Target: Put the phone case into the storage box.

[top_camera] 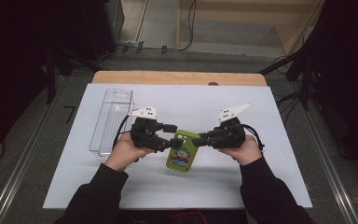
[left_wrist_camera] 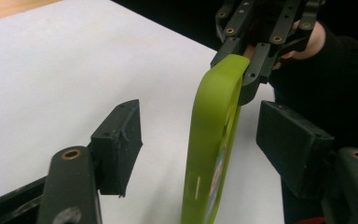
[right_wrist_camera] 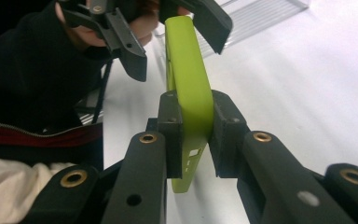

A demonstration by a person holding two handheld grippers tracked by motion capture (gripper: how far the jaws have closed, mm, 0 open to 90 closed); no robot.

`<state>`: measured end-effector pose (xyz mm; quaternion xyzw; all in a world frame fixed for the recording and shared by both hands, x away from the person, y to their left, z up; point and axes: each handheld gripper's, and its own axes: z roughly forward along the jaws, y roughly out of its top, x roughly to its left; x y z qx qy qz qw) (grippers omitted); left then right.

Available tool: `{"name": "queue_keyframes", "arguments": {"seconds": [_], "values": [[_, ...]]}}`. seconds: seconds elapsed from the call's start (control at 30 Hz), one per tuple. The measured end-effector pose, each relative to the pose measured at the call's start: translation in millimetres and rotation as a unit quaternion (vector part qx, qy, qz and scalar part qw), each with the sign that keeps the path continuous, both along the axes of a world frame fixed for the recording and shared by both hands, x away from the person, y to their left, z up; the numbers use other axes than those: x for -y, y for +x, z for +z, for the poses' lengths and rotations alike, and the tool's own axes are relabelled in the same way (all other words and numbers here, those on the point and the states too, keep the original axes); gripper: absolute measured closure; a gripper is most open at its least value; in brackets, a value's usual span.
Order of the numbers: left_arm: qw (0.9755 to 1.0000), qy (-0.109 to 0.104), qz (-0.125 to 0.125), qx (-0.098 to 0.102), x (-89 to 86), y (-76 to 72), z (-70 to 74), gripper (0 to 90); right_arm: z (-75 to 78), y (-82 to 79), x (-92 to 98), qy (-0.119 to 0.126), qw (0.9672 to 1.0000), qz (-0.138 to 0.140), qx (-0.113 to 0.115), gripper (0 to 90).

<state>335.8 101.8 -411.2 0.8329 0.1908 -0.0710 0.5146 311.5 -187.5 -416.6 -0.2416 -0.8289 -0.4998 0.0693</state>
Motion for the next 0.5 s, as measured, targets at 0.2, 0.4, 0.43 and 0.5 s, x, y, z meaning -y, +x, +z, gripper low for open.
{"name": "queue_keyframes", "arguments": {"seconds": [0.2, 0.4, 0.43, 0.5], "values": [[0.9998, 0.008, 0.017, -0.003, -2.1, 1.2, 1.7, 30.2, 2.5, 0.0, 2.2, -0.01, 0.9996, -0.026, -0.01, 74.8], [0.9993, 0.016, 0.034, -0.006, -3.1, 1.6, 3.0, 30.2, 6.1, -0.2, 4.9, -0.014, 0.9986, -0.05, -0.012, 74.9], [0.9992, 0.016, 0.036, -0.008, -3.1, 1.6, 2.9, 30.2, 6.9, -0.4, 5.2, -0.015, 0.9982, -0.057, -0.013, 74.8], [0.9989, 0.022, 0.04, -0.007, -2.9, 1.8, 2.9, 30.2, 8.1, -0.5, 5.8, -0.018, 0.9975, -0.067, -0.015, 74.9]]}}
